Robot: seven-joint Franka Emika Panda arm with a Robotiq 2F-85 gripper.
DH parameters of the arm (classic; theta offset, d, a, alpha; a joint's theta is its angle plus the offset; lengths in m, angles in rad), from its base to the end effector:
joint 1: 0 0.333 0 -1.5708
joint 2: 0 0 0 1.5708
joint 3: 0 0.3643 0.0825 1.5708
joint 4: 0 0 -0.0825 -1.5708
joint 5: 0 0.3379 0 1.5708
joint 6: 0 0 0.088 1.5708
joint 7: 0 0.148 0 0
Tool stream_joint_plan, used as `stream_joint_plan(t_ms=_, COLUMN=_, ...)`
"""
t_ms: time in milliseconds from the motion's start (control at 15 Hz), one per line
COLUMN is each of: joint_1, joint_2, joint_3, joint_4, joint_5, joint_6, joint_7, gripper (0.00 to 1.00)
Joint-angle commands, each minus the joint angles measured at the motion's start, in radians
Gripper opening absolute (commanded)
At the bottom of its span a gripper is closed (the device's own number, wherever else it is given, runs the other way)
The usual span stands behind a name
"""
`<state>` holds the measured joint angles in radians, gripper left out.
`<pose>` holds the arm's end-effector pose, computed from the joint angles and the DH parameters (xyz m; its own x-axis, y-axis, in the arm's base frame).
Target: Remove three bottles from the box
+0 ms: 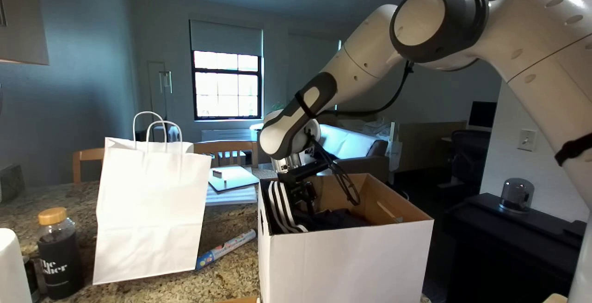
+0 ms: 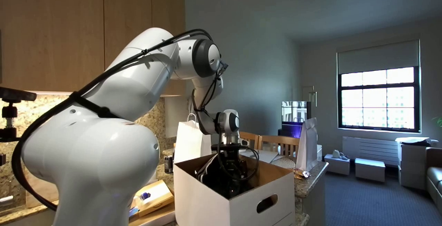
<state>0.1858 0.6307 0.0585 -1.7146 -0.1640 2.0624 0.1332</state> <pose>0.6105 0.1334 0.2355 0.9472 0.1781 -0.2666 0.2158 -0.9691 0.1192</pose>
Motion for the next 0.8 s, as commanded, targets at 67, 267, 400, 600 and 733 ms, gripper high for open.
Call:
stream_joint_plan(t_ms=67, joint_1=-0.022, joint_2=0.024, joint_3=-0.005, joint_4=0.084, joint_5=0.026, joint_6=-0.016, joint_7=-0.032, gripper=1.00)
stream_joint_plan(t_ms=267, joint_1=-0.022, joint_2=0.050, joint_3=-0.007, joint_4=0.118, joint_5=0.020, joint_6=-0.023, joint_7=-0.034, gripper=0.84)
stream_joint_plan(t_ms=400, joint_1=-0.023, joint_2=0.069, joint_3=-0.002, joint_4=0.135, joint_5=0.027, joint_6=-0.046, joint_7=-0.040, gripper=0.67)
stream_joint_plan(t_ms=600, joint_1=-0.028, joint_2=0.092, joint_3=0.010, joint_4=0.163, joint_5=0.048, joint_6=-0.073, joint_7=-0.053, gripper=0.47)
stream_joint_plan(t_ms=733, joint_1=-0.029, joint_2=0.107, joint_3=0.011, joint_4=0.183, joint_5=0.053, joint_6=-0.093, joint_7=-0.060, gripper=0.35)
